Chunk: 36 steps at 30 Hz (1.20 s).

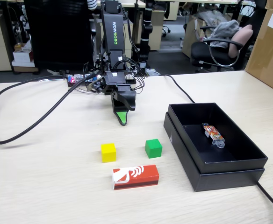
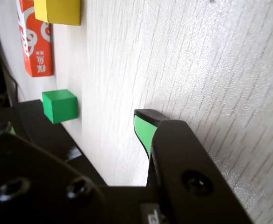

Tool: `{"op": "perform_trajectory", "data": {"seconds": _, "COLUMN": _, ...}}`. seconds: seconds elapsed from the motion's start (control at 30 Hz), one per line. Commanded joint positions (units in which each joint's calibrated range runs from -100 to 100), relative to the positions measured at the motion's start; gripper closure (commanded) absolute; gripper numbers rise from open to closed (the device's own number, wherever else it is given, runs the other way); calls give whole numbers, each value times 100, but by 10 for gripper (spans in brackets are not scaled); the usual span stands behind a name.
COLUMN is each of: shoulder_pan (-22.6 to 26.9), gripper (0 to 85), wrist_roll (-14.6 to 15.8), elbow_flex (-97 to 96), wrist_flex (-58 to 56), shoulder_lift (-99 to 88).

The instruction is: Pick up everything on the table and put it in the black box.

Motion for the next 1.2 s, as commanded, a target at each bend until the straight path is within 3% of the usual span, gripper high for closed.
{"op": "perform_trajectory", "data": {"seconds": 0.0, "shoulder_pan": 20, "gripper": 359, "wrist_roll": 5, "elbow_flex": 6, "wrist_flex": 157, "shoulder_lift": 45}}
{"op": "perform_trajectory", "data": {"seconds": 0.4, "shoulder_pan": 103, "gripper": 358, "wrist_roll": -20, "elbow_flex": 214, "wrist_flex": -102, "shoulder_lift": 80}}
{"op": "perform_trajectory", "data": {"seconds": 0.43, "shoulder_pan": 98, "gripper": 356, "wrist_roll": -15, "elbow_flex": 359, "wrist_flex": -430, "shoulder_lift": 57}}
{"op": "perform_trajectory", "data": {"seconds": 0.6, "shoulder_pan": 68, "gripper": 331, "wrist_roll": 137, "elbow_flex": 2417, "wrist_flex": -4499, "shoulder_lift": -230}}
{"op": "perform_trajectory", "data": {"seconds": 0.93, "shoulder_pan": 49, "gripper": 345, "wrist_roll": 264, "elbow_flex": 4376, "wrist_flex": -6806, "shoulder_lift": -311}}
{"op": "perform_trajectory", "data": {"seconds": 1.17, "shoulder_pan": 215, "gripper": 354, "wrist_roll": 347, "elbow_flex": 6434, "wrist_flex": -8534, "shoulder_lift": 688}}
